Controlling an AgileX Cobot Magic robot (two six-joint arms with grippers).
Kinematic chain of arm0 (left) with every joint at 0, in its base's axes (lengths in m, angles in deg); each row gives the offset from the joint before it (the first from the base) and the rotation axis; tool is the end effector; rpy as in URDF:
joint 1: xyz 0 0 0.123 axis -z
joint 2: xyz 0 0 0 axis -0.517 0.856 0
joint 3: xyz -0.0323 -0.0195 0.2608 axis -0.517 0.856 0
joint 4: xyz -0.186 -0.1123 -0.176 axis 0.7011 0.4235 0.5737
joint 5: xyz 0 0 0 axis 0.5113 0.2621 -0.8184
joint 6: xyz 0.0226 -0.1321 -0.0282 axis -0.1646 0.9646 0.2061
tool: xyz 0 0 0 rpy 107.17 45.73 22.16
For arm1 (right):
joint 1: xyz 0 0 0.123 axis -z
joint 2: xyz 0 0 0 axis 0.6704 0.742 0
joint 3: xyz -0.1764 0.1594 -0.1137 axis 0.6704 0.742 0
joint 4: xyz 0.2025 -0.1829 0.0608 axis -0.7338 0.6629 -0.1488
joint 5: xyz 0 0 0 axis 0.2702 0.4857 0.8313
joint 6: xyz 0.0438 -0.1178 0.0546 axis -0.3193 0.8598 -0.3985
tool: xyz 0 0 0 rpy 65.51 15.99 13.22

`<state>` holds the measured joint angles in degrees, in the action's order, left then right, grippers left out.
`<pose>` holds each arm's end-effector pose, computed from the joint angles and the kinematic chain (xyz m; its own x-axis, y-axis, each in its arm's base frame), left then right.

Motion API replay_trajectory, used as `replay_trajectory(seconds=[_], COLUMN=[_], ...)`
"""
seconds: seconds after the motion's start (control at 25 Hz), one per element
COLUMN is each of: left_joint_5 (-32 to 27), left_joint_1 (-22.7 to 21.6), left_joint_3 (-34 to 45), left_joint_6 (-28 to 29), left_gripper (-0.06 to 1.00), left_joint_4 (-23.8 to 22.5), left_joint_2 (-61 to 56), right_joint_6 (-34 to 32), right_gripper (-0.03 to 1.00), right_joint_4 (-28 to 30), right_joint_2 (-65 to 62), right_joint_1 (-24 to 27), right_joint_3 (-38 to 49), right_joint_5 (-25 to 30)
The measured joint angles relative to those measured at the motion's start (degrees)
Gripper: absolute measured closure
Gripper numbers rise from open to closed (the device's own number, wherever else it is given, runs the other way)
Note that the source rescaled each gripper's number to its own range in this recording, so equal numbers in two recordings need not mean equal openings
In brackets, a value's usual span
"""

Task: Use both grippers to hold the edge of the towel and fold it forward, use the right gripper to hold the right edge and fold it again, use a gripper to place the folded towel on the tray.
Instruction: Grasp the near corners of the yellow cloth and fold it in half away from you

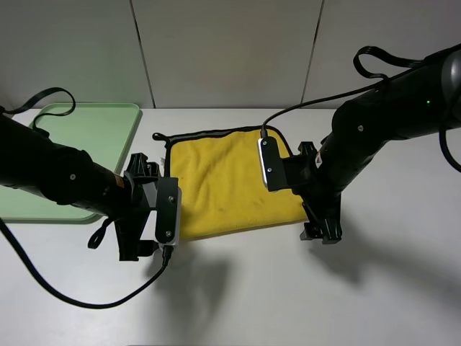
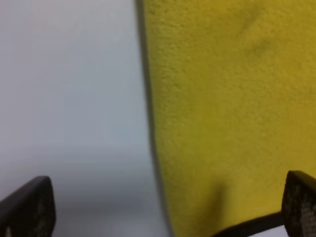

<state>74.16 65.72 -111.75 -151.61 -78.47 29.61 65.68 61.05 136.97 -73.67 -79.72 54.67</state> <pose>0.2654 -0.1791 0.0176 0.1794 0.9505 -0.2538 0.8524 -0.0214 0.5225 0.2873 0.1722 0.0407 0.0680 -0.9910 -0.1152 -0.9624 -0.0347 -0.2695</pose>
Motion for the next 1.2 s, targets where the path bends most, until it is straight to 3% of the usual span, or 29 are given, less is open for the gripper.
replay_trajectory(seconds=[0.36, 0.68, 0.96, 1.2], left_joint_5=[7.1, 7.5, 7.7, 7.8], left_joint_1=[0.1, 0.1, 0.1, 0.1], left_joint_3=[-0.7, -0.7, -0.7, -0.7], left_joint_6=[-0.9, -0.9, -0.9, -0.9], left_gripper=[0.0, 0.01, 0.01, 0.01], left_joint_4=[0.2, 0.2, 0.2, 0.2], left_joint_2=[3.2, 3.3, 3.3, 3.3], right_joint_6=[0.0, 0.0, 0.1, 0.1], right_gripper=[-0.03, -0.03, -0.03, -0.03], right_joint_4=[1.0, 4.0, 2.6, 2.0], right_joint_2=[0.0, 0.0, 0.0, 2.6], right_joint_1=[0.0, 2.6, 6.2, 6.2], right_joint_3=[0.0, 0.0, 0.0, 0.0], right_joint_5=[-2.0, -4.9, -10.7, -10.3])
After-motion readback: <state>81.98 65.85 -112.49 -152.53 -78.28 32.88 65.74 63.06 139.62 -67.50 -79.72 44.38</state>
